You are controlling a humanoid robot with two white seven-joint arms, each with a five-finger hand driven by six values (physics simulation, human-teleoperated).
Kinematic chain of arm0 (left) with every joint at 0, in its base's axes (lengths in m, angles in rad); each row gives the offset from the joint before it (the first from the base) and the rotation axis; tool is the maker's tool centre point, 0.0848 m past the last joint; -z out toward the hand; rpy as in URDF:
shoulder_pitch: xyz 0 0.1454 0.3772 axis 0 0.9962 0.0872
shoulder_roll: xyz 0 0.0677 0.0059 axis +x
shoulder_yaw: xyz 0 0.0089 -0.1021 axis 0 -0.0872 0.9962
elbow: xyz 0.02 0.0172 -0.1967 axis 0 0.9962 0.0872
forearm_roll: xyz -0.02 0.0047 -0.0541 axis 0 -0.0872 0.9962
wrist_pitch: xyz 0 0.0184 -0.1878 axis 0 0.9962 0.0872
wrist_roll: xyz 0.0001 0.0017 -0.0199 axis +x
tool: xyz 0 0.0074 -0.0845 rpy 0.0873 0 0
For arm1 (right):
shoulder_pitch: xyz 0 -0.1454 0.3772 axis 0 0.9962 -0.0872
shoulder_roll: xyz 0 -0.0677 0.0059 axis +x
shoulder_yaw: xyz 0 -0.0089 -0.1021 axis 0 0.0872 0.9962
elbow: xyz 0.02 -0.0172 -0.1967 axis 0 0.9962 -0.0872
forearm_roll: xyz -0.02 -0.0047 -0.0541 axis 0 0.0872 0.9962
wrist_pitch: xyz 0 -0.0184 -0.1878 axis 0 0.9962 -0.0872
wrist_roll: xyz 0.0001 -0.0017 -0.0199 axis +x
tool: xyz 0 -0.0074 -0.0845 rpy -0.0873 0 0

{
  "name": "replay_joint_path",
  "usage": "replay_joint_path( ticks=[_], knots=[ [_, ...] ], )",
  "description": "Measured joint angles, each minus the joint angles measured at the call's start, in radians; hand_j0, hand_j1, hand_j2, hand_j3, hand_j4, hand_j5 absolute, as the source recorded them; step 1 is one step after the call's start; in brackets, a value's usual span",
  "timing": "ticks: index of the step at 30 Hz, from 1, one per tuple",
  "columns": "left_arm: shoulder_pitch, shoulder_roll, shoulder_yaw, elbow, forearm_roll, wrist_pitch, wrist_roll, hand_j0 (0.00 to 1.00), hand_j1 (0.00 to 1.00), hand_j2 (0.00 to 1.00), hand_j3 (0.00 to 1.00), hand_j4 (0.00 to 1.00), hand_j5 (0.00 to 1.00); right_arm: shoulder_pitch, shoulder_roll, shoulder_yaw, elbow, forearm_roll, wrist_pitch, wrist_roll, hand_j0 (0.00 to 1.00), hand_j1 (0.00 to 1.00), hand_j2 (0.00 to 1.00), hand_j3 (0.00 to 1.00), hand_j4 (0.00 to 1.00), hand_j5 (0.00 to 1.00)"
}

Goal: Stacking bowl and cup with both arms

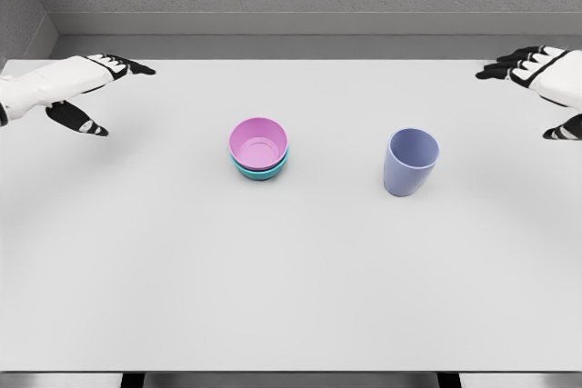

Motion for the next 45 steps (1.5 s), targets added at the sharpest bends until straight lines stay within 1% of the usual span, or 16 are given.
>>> replay_joint_path(
  ticks=[1,3,4,5,6,8,11,15,18,28,33,43,44,45],
  knots=[
    [0.0,0.0,0.001,0.001,0.001,0.0,0.0,1.0,1.0,1.0,1.0,1.0,1.0,-0.048,0.008,0.026,0.004,0.004,0.0,0.014,1.0,1.0,1.0,1.0,1.0,1.0],
    [0.001,0.0,0.002,0.002,0.001,0.0,0.0,1.0,1.0,1.0,1.0,1.0,1.0,-0.15,0.037,0.117,0.021,0.02,-0.002,0.035,1.0,1.0,1.0,1.0,1.0,1.0],
    [0.002,0.0,0.001,0.003,0.001,0.0,0.0,1.0,1.0,1.0,1.0,1.0,1.0,-0.19,0.055,0.168,0.036,0.019,0.001,0.04,1.0,1.0,1.0,1.0,1.0,1.0],
    [0.001,0.0,0.002,0.003,0.001,0.0,0.0,1.0,1.0,1.0,1.0,1.0,1.0,-0.215,0.073,0.219,0.052,0.023,0.0,0.045,1.0,1.0,1.0,1.0,1.0,1.0],
    [0.001,0.0,0.002,0.003,0.001,0.0,0.0,1.0,1.0,1.0,1.0,1.0,1.0,-0.215,0.086,0.258,0.063,0.025,0.0,0.049,1.0,1.0,1.0,1.0,1.0,1.0],
    [0.003,-0.001,0.005,0.003,0.001,0.0,0.0,1.0,1.0,1.0,1.0,1.0,1.0,-0.223,0.101,0.307,0.077,0.029,-0.001,0.055,1.0,1.0,1.0,1.0,1.0,1.0],
    [0.008,-0.001,0.01,0.004,0.0,0.0,0.0,1.0,1.0,1.0,1.0,1.0,1.0,-0.23,0.112,0.338,0.083,0.031,-0.003,0.077,1.0,1.0,1.0,1.0,1.0,1.0],
    [0.008,0.0,0.012,0.005,-0.001,0.0,-0.001,1.0,1.0,1.0,1.0,1.0,1.0,-0.232,0.138,0.354,0.085,0.032,-0.004,0.088,1.0,1.0,1.0,1.0,1.0,1.0],
    [0.008,0.0,0.013,0.005,-0.005,0.0,-0.003,1.0,1.0,1.0,1.0,1.0,1.0,-0.256,0.155,0.358,0.085,0.032,-0.003,0.089,1.0,1.0,1.0,1.0,1.0,1.0],
    [0.008,0.001,0.013,0.005,-0.01,0.0,-0.003,1.0,1.0,1.0,1.0,1.0,1.0,-0.267,0.208,0.387,0.108,0.031,-0.002,0.09,1.0,1.0,1.0,1.0,1.0,1.0],
    [0.008,0.001,0.013,0.006,-0.01,0.0,-0.003,1.0,1.0,1.0,1.0,1.0,1.0,-0.269,0.221,0.415,0.114,0.031,-0.002,0.09,1.0,1.0,1.0,1.0,1.0,1.0],
    [0.008,0.001,0.013,0.007,-0.01,0.0,-0.003,1.0,1.0,1.0,1.0,1.0,1.0,-0.269,0.248,0.441,0.14,0.031,-0.002,0.089,1.0,1.0,1.0,1.0,1.0,1.0],
    [0.008,0.001,0.013,0.007,-0.01,0.0,-0.003,1.0,1.0,1.0,1.0,1.0,1.0,-0.269,0.25,0.442,0.142,0.032,-0.002,0.088,0.99,0.99,0.99,0.99,0.99,0.99],
    [0.008,0.001,0.013,0.007,-0.01,0.0,-0.003,1.0,1.0,1.0,1.0,1.0,1.0,-0.267,0.251,0.443,0.145,0.032,-0.002,0.089,0.92,0.92,0.92,0.92,0.92,0.92]
  ],
)
